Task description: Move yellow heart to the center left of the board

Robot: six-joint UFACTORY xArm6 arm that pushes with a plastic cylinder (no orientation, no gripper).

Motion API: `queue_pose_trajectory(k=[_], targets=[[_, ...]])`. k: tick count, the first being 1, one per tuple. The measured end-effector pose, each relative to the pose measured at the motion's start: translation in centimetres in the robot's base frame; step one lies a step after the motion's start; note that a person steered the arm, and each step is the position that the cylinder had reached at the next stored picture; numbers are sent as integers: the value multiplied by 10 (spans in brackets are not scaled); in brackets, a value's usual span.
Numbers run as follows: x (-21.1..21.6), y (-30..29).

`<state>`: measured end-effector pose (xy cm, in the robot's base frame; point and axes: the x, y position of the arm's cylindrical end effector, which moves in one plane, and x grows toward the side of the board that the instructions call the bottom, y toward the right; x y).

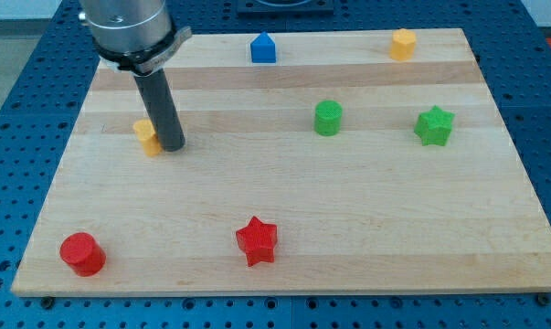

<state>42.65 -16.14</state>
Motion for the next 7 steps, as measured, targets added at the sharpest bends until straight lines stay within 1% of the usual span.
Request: queue_pose_trajectory(k=[2,4,6,7], targets=[[-4,-31],[-7,-34],[-22,-34],[-22,-45]])
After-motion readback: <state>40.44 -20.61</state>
